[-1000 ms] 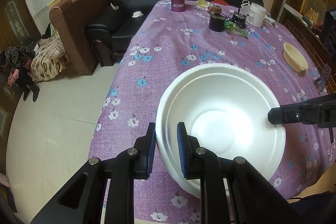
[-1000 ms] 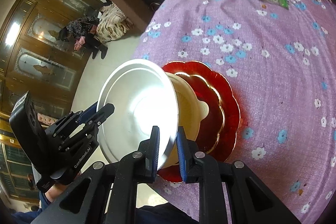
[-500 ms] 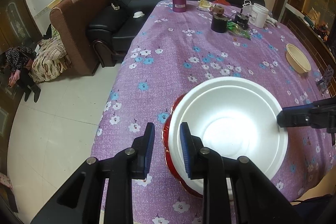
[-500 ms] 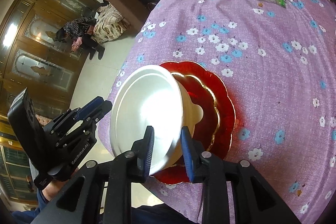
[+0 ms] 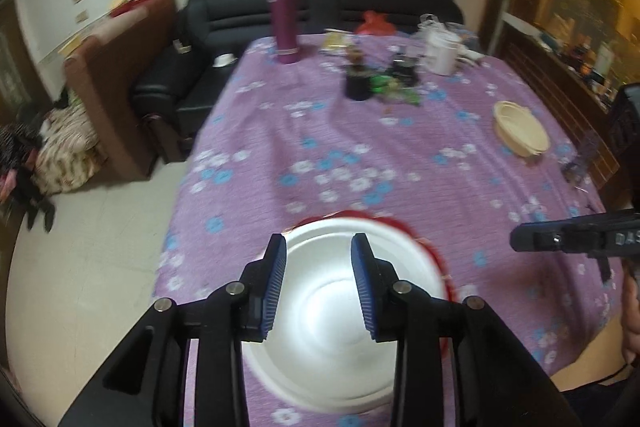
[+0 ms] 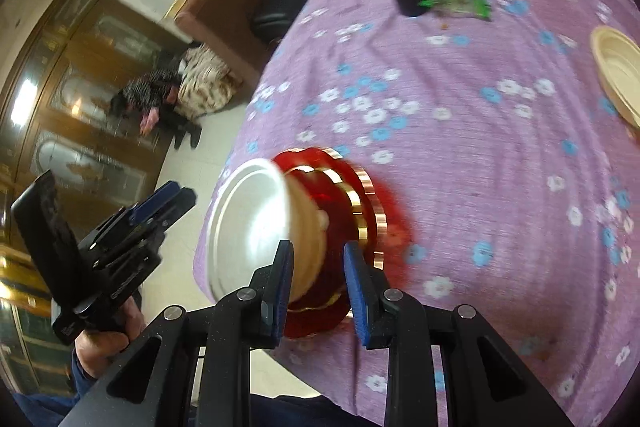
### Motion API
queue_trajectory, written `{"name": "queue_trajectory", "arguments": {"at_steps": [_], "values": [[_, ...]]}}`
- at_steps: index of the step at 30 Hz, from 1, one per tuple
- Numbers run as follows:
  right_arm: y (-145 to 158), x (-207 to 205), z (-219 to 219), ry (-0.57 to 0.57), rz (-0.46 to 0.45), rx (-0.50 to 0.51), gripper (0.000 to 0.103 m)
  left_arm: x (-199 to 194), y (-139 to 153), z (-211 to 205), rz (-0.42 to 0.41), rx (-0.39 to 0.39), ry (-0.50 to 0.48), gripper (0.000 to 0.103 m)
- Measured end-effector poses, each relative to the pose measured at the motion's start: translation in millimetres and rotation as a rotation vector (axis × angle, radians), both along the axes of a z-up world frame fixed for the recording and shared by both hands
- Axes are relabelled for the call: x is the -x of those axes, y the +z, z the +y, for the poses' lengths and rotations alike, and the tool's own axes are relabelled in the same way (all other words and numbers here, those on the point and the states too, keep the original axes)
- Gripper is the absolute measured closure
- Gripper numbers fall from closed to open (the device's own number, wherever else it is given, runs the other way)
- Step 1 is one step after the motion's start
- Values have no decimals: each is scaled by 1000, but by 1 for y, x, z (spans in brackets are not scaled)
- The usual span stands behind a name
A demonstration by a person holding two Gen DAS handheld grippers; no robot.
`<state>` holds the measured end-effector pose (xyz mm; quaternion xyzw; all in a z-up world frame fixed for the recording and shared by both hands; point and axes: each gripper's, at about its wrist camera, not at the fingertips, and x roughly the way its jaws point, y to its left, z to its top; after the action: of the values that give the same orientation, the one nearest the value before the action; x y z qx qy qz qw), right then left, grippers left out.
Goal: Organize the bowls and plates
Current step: 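Move the left gripper to the ridged beige plastic bowl and grasp its rim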
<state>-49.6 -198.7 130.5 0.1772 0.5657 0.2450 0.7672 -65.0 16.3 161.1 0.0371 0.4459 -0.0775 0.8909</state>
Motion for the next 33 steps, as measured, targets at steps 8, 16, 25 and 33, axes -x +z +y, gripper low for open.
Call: {"name": "queue_trajectory", "arguments": {"at_steps": [8, 16, 25, 33], "values": [[-12, 10, -102, -227, 33, -17, 75, -18, -4, -88, 62, 37, -173, 66], [-18, 26, -193, -411, 48, -40, 75, -57, -13, -185, 140, 60, -299, 62], [-36, 48, -239, -431, 78, -62, 75, -164, -31, -282, 169, 35, -318, 58], [-41, 49, -274, -397, 74, -43, 75, -265, -74, -367, 204, -61, -387, 38]]}}
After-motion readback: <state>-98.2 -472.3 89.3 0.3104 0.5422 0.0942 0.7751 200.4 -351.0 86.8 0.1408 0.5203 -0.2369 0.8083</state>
